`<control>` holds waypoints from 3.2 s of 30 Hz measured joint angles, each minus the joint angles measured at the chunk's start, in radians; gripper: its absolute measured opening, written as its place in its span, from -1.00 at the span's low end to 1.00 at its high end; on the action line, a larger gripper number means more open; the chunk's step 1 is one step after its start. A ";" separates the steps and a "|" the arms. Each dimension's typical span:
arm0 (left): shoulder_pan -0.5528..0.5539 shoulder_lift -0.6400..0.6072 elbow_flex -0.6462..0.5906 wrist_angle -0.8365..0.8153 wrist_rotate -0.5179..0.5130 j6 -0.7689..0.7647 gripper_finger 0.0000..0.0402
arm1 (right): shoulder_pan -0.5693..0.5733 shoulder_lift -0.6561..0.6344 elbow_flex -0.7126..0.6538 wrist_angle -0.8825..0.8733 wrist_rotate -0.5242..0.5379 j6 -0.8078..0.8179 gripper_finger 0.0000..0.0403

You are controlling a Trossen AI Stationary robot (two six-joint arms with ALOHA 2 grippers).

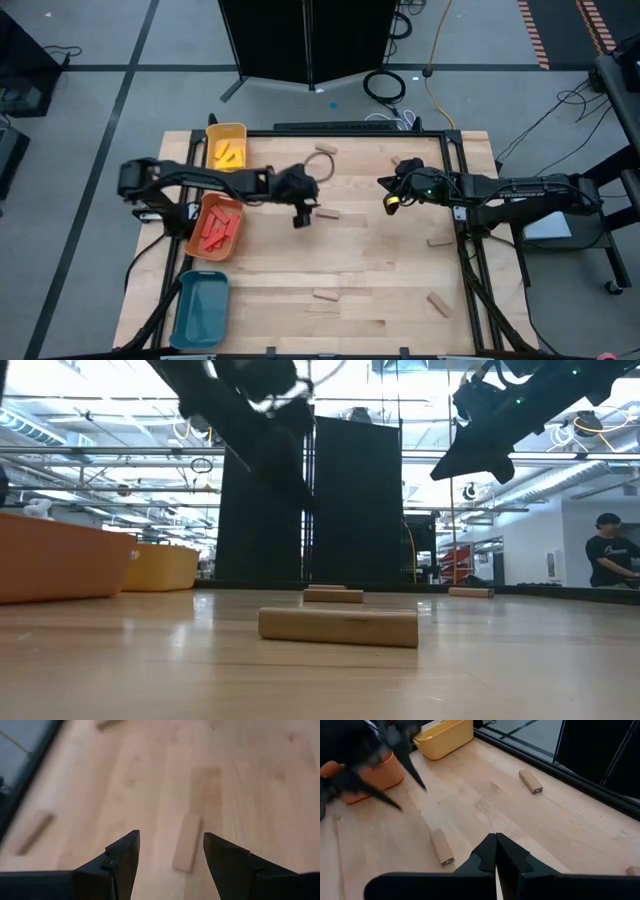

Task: Sort blocks
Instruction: Put the middle left brown block in the blue bin

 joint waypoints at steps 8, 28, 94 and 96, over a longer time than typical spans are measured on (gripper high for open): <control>0.009 0.206 -0.001 0.099 0.076 0.018 0.08 | 0.005 0.002 0.000 0.001 -0.102 -0.055 -1.00; 0.053 0.313 -0.001 0.226 0.229 0.057 0.08 | 0.095 0.075 0.000 0.211 -0.209 -0.300 -1.00; -0.929 -0.322 0.031 -0.890 0.184 -1.277 -0.50 | 0.096 0.159 0.000 0.468 -0.157 -0.402 -1.00; -0.959 -0.322 0.020 -0.892 0.177 -1.344 -0.50 | 0.098 0.159 0.000 0.488 -0.157 -0.401 -1.00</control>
